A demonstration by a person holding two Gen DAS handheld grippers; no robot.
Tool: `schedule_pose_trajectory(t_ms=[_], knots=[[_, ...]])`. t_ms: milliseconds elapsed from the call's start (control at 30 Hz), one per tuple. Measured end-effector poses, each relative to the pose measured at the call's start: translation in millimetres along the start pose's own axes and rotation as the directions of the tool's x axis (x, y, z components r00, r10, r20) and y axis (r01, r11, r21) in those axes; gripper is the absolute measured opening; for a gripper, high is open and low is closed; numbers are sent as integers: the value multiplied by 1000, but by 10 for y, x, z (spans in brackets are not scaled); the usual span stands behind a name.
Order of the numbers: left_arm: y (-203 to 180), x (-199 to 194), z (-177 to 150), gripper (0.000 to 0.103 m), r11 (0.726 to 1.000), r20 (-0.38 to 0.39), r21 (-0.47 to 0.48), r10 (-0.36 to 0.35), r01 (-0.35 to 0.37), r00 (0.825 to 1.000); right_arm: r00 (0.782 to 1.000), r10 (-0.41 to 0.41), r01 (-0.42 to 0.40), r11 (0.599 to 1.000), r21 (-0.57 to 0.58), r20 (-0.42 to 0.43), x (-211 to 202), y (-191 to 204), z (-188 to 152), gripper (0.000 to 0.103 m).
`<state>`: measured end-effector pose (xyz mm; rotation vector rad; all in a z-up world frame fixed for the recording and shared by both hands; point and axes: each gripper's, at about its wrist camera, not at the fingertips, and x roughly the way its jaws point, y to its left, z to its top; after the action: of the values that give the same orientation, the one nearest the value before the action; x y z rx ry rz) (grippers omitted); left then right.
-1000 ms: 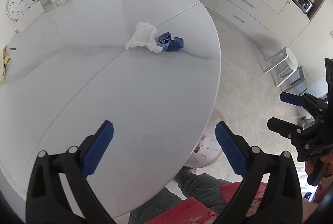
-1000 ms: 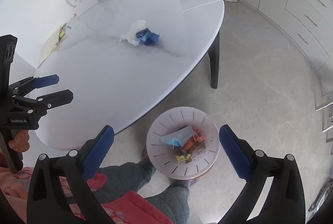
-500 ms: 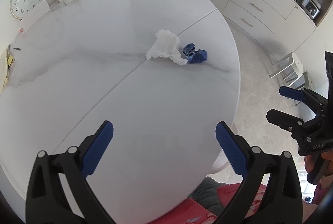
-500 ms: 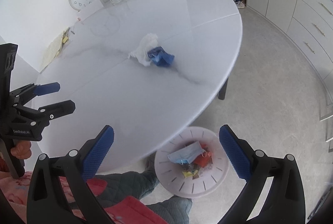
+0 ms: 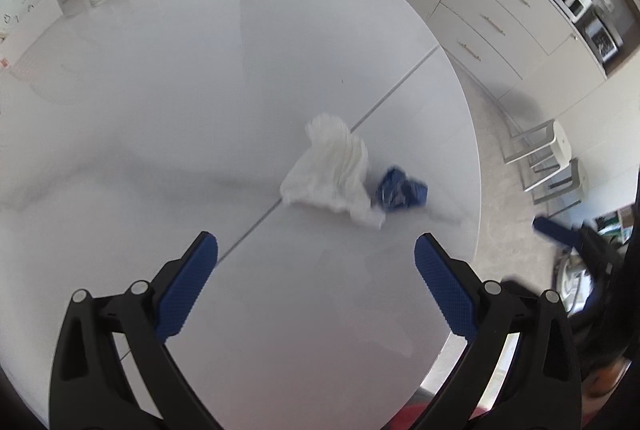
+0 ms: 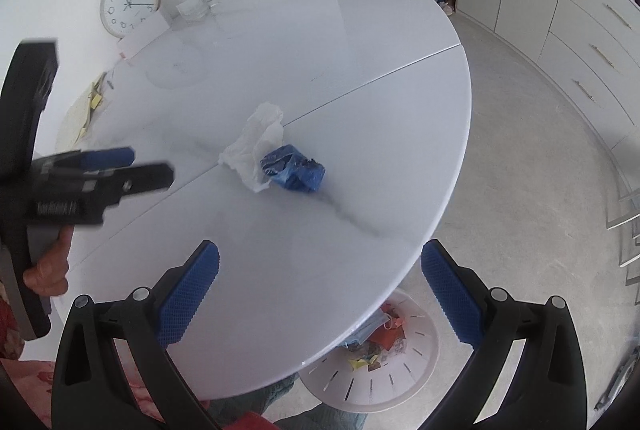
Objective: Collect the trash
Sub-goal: 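Reach the left tool to the white tissue and close on it while the right tool approaches the blue cloth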
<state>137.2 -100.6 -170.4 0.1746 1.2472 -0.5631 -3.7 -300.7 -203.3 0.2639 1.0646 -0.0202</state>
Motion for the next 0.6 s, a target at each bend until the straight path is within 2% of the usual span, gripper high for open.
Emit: schedule_pose_trajectory(t_ms=[133,233,400,533,600], knots=[[4,308,355,94,997,-66,-73,-35,30,997,1000,5,-5,1000,13,-3,161,23,104,100],[-48,571,536,89,989,-134,-138,-72,53,988,1000,18,-18,1000,19,-13,244,37,139,100],[-90,890,685,77,975,-233,-220,-43,-10,971,999,28,-28,999,22,-35,376,4,174,100],[-73,1076,673,55,956,-300,-292,-50,-42,953,998,44,-43,998,35,-35,416,-57,195,100],[-93,1128,648,49,952,-318,-302,-51,-50,947,998,49,-48,998,40,-36,438,-74,209,100]])
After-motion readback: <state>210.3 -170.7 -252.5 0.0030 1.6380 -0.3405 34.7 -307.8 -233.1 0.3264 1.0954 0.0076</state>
